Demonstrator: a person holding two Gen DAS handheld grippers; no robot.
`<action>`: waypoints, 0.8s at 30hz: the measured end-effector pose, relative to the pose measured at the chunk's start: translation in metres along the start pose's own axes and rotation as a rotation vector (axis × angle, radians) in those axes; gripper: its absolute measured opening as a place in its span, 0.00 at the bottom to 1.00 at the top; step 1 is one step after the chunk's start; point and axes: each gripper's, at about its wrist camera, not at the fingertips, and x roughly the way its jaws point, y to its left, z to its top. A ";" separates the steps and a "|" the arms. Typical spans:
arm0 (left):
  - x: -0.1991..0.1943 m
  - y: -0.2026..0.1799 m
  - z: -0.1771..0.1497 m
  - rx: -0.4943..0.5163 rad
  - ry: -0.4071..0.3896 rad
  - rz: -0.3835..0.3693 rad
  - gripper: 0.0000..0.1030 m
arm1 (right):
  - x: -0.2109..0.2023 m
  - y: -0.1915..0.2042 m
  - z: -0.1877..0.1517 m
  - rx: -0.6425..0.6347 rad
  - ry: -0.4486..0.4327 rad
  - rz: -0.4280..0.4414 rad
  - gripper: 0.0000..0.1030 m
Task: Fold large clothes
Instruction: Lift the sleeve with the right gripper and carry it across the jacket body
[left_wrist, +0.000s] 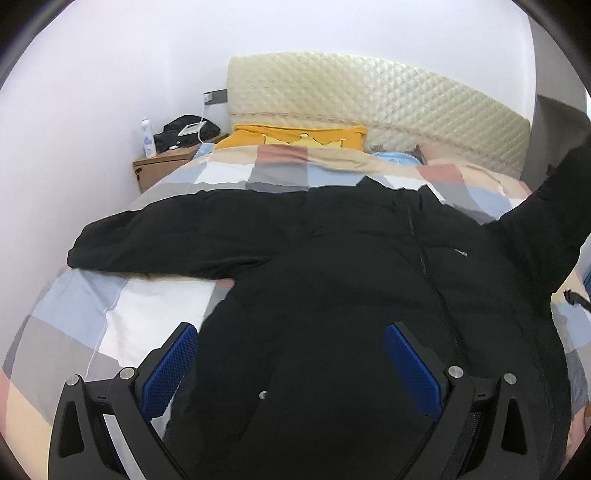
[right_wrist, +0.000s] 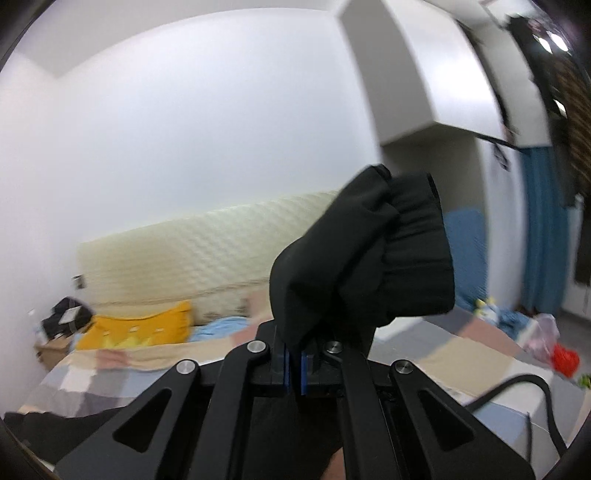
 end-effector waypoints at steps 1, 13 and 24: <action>0.000 0.005 0.001 -0.005 -0.004 0.006 0.99 | -0.002 0.022 0.001 -0.023 0.001 0.029 0.03; 0.000 0.036 -0.006 -0.086 -0.010 0.014 0.99 | -0.001 0.224 -0.077 -0.292 0.050 0.185 0.03; 0.000 0.089 -0.012 -0.213 -0.051 0.015 0.99 | 0.018 0.335 -0.227 -0.488 0.258 0.352 0.03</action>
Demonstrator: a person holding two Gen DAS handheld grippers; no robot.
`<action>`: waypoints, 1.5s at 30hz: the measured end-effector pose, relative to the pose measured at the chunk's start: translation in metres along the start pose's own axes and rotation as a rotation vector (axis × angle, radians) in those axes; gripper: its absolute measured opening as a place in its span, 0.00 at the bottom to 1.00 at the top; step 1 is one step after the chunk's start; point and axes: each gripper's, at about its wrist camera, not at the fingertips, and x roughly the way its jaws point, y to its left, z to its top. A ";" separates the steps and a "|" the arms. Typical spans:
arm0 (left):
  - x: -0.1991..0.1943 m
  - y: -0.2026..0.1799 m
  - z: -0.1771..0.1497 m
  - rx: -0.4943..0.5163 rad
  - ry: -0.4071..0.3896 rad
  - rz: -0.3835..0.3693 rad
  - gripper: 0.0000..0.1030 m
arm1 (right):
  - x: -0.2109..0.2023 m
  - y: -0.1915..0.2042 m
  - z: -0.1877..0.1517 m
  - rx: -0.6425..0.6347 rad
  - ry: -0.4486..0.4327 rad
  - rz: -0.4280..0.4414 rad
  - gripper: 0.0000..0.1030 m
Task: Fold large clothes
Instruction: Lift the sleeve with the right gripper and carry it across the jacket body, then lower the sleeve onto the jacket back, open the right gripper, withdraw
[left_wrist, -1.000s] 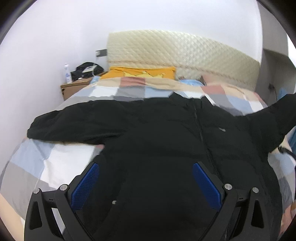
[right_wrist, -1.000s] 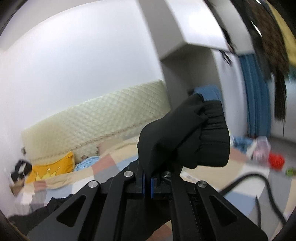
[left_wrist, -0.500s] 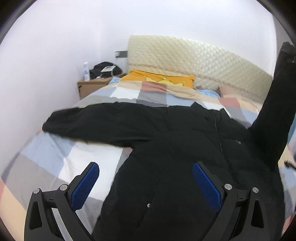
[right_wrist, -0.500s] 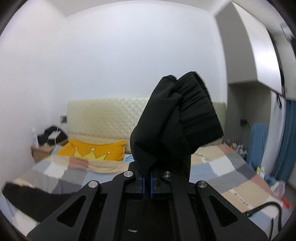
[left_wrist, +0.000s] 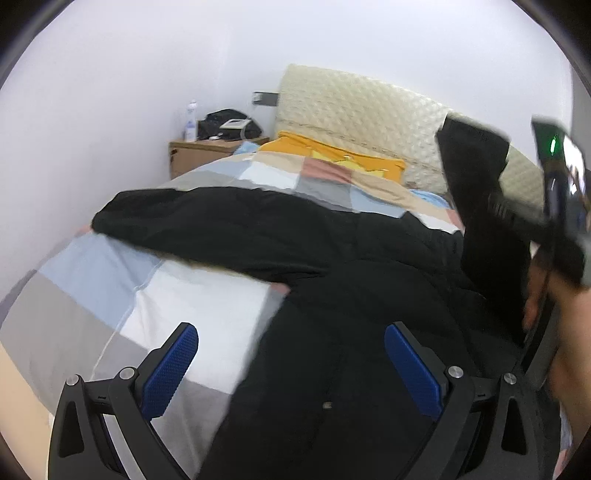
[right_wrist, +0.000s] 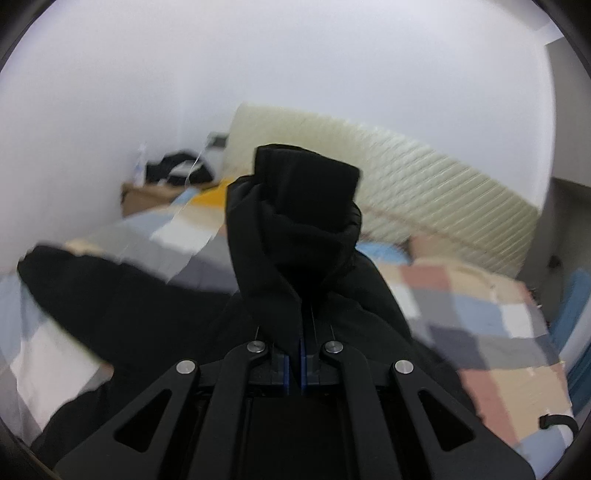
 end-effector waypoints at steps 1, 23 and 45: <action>0.001 0.005 0.000 -0.012 0.005 0.002 0.99 | 0.006 0.007 -0.008 -0.017 0.024 0.016 0.03; 0.007 0.002 -0.002 0.002 0.030 -0.005 0.99 | 0.034 0.046 -0.086 -0.051 0.325 0.287 0.72; -0.030 -0.072 -0.011 0.117 0.013 -0.142 0.99 | -0.135 -0.088 -0.046 0.179 0.067 0.141 0.86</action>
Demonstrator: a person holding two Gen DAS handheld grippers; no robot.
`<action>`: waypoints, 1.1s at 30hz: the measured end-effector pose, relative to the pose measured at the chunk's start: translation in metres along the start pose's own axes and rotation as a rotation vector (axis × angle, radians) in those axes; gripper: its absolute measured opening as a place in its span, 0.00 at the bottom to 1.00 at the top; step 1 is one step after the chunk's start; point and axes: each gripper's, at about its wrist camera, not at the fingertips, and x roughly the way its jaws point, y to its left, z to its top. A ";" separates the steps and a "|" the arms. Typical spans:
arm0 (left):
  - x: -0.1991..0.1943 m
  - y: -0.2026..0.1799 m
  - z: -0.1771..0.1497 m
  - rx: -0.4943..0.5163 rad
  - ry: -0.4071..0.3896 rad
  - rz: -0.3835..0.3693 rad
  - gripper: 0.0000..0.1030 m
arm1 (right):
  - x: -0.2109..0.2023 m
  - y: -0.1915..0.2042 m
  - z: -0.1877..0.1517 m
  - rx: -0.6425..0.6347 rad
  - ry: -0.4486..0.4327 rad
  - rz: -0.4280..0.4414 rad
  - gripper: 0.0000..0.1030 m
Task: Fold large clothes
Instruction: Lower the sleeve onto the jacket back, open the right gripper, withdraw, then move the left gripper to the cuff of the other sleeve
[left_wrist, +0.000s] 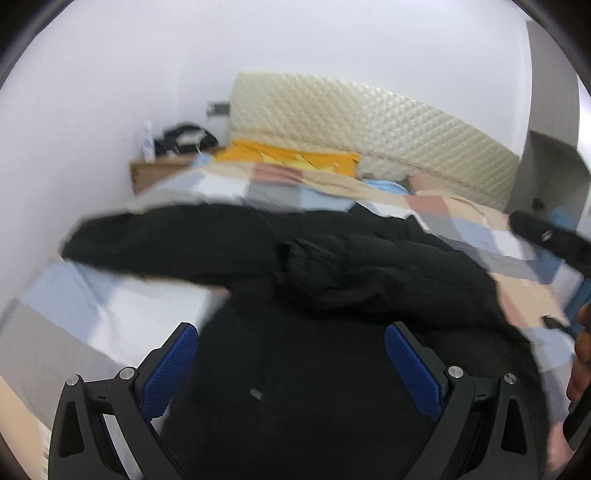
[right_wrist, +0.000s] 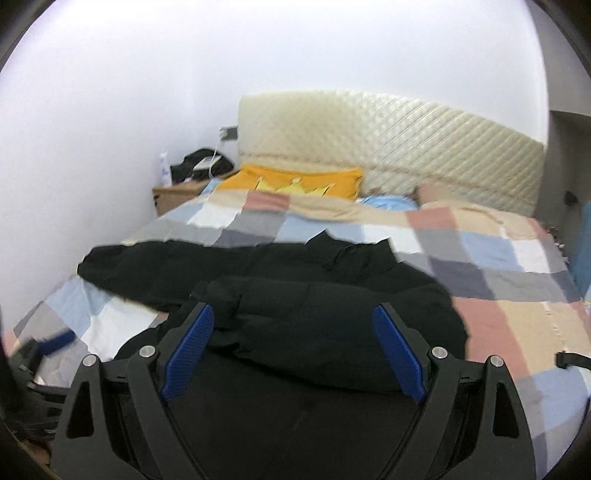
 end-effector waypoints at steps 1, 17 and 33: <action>-0.001 -0.001 0.000 -0.017 0.016 -0.019 0.99 | -0.008 -0.003 0.001 0.001 -0.003 -0.014 0.86; -0.152 -0.083 0.029 0.062 -0.128 -0.099 0.99 | -0.167 -0.038 0.001 0.091 -0.124 -0.101 0.86; -0.204 -0.049 0.020 0.092 -0.152 -0.074 0.99 | -0.221 -0.031 -0.028 0.075 -0.183 0.026 0.86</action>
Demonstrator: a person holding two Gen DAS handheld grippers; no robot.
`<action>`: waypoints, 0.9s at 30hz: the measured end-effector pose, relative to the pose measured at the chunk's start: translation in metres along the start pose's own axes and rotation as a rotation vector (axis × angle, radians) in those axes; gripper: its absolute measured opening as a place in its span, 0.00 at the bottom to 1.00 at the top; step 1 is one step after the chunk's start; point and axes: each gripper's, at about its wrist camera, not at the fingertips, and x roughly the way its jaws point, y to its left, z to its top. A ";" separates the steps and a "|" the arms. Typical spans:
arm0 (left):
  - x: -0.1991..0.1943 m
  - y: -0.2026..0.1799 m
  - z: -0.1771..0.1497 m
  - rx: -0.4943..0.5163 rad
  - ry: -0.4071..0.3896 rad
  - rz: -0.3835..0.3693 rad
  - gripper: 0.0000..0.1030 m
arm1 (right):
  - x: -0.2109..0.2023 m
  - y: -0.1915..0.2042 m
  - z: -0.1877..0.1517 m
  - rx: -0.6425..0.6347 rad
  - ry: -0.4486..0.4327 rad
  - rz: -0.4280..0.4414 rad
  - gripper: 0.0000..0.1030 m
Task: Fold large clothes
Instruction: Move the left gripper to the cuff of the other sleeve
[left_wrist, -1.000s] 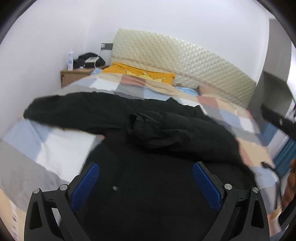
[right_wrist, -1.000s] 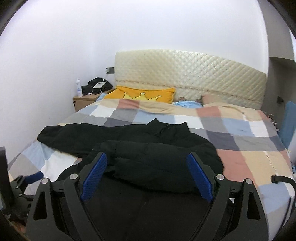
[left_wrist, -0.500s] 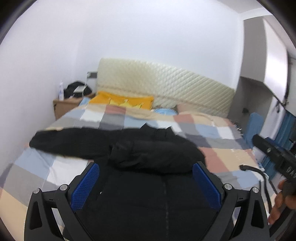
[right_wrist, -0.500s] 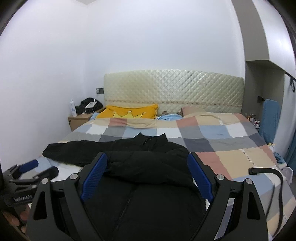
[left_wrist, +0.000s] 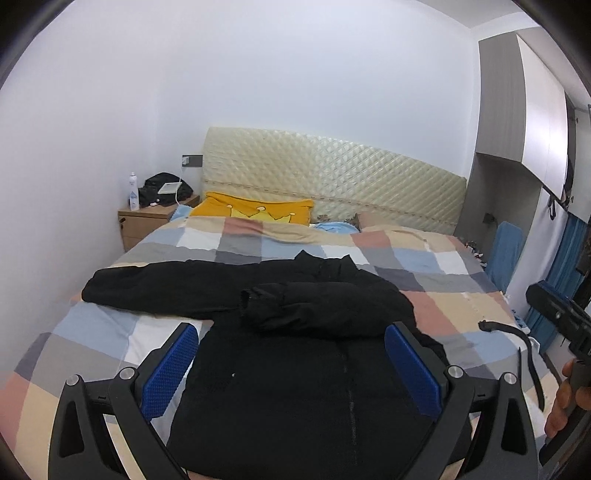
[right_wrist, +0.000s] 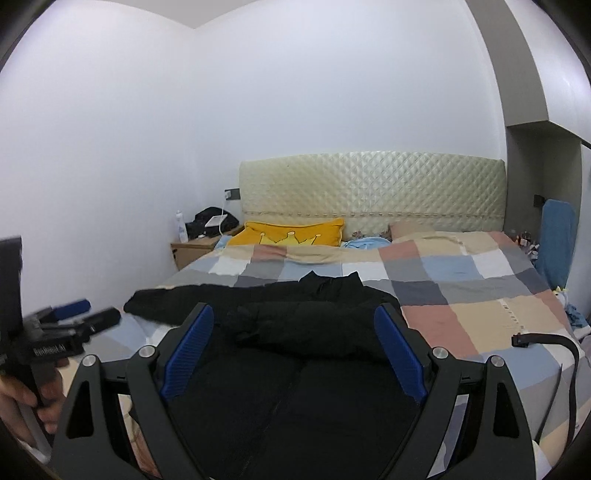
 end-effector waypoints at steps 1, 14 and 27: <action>0.003 0.002 -0.003 0.003 -0.004 0.008 0.99 | 0.004 0.000 -0.007 -0.010 0.003 -0.012 0.86; 0.053 0.016 -0.045 -0.008 -0.007 0.010 0.99 | 0.035 -0.028 -0.075 0.010 0.022 -0.037 0.87; 0.069 0.022 -0.075 -0.017 -0.009 0.004 0.99 | 0.033 -0.049 -0.108 0.039 0.050 -0.116 0.97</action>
